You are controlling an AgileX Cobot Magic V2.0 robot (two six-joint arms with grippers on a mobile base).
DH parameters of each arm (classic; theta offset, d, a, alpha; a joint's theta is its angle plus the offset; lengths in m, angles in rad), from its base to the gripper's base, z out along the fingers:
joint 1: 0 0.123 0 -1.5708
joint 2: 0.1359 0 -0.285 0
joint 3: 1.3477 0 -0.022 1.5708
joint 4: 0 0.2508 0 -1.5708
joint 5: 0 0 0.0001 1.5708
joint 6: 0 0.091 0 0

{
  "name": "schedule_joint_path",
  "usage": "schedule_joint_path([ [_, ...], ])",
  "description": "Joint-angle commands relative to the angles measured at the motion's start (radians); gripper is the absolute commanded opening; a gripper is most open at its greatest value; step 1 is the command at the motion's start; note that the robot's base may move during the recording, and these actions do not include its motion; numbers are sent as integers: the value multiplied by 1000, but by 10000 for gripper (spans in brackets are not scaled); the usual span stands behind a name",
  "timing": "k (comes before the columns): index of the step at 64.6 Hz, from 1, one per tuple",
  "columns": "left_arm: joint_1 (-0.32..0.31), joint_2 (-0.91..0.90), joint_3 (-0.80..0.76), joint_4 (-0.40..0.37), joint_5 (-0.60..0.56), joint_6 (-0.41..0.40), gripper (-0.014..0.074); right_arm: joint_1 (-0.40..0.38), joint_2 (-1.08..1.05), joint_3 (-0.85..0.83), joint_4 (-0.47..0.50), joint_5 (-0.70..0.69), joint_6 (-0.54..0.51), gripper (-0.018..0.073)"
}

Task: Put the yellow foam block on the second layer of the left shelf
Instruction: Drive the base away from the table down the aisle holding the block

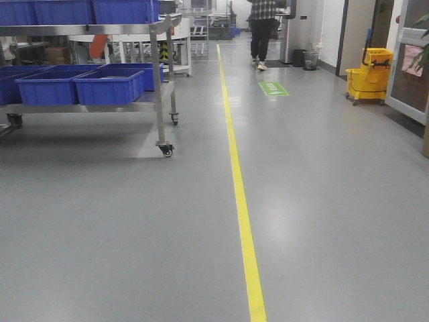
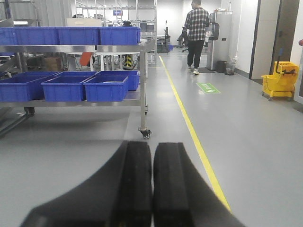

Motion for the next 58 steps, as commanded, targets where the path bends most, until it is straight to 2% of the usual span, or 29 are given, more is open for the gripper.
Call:
schedule_joint_path([
  [1, 0, -21, 27, -6, -81, -3, 124, -6, 8, -27, 0, -97, -8, 438],
  [58, 0, -21, 27, -6, -81, -3, 124, -6, 8, -27, 0, -97, -8, 438],
])
